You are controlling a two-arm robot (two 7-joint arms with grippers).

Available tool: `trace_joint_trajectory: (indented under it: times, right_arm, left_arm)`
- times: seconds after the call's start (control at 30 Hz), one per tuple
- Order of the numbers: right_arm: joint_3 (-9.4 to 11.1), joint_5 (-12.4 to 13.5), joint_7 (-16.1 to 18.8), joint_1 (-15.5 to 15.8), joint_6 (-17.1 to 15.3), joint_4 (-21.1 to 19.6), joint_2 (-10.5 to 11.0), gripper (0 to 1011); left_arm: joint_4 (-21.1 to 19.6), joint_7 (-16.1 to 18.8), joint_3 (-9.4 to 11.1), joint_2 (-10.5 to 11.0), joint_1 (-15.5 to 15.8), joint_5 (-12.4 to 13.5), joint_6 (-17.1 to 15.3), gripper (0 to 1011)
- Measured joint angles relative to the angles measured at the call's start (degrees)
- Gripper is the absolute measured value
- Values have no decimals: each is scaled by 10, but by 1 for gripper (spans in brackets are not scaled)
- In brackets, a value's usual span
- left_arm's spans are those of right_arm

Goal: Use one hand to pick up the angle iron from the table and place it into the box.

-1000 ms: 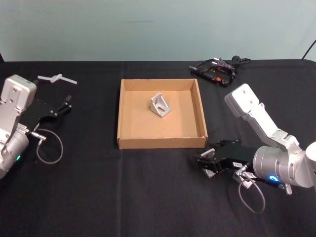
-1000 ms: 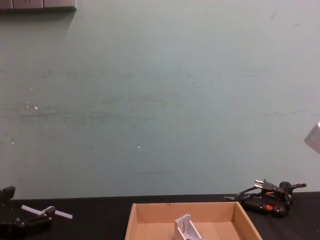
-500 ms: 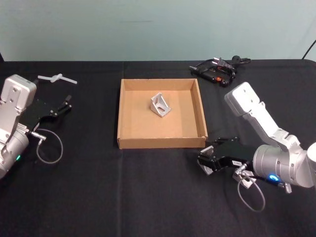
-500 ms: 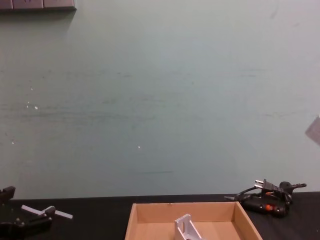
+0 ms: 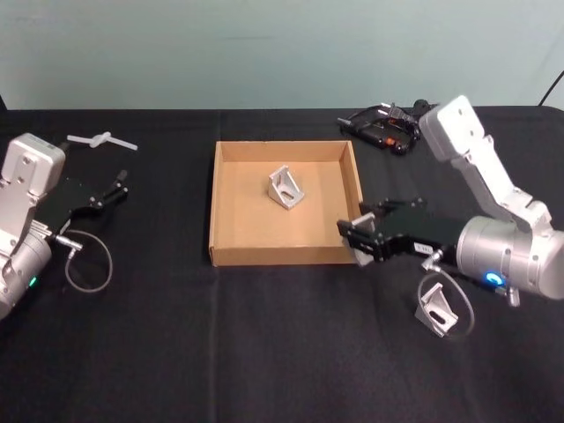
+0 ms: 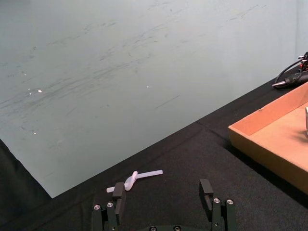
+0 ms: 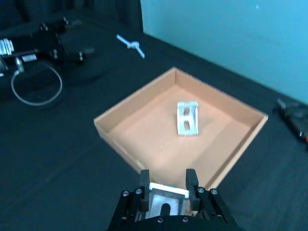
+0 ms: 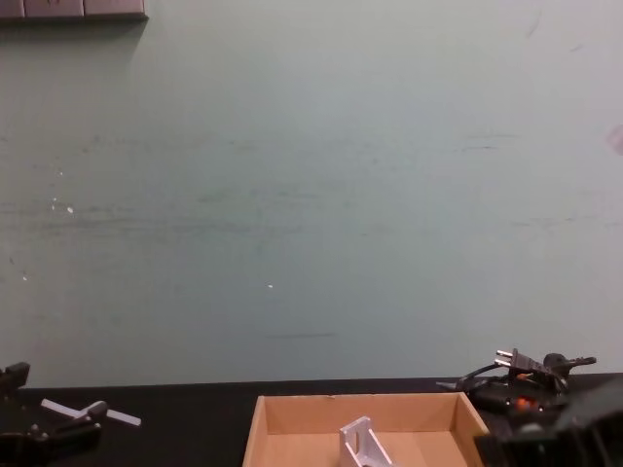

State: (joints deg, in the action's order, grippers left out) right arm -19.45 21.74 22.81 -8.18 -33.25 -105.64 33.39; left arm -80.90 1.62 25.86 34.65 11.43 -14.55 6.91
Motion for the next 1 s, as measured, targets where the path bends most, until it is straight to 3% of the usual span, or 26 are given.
trace_joint_trajectory:
  times: [0.2,0.4,0.5,0.53,0.63,0.9,1.0]
  right_arm:
    - [-14,0,3,-46,10,27,-8,448]
    - [-36,-4,12,-108,23,89,-29,448]
    - [-55,-9,25,-148,47,146,-46,448]
    - [-55,-9,25,-148,47,146,-46,448]
    - [-74,-16,42,-184,81,211,-65,448]
    - [-111,-35,74,-247,133,326,-98,449]
    - [-116,-40,75,-258,139,347,-106,448]
  left_arm:
    - [0,0,0,0,0,0,0,1004]
    - [0,0,0,0,0,0,0,1005]
    - [0,0,0,0,0,0,0,1005]
    - [0,0,0,0,0,0,0,1005]
    - [0,0,0,0,0,0,0,1005]
    - [0,0,0,0,0,0,0,1005]
    - [0,0,0,0,0,0,0,1005]
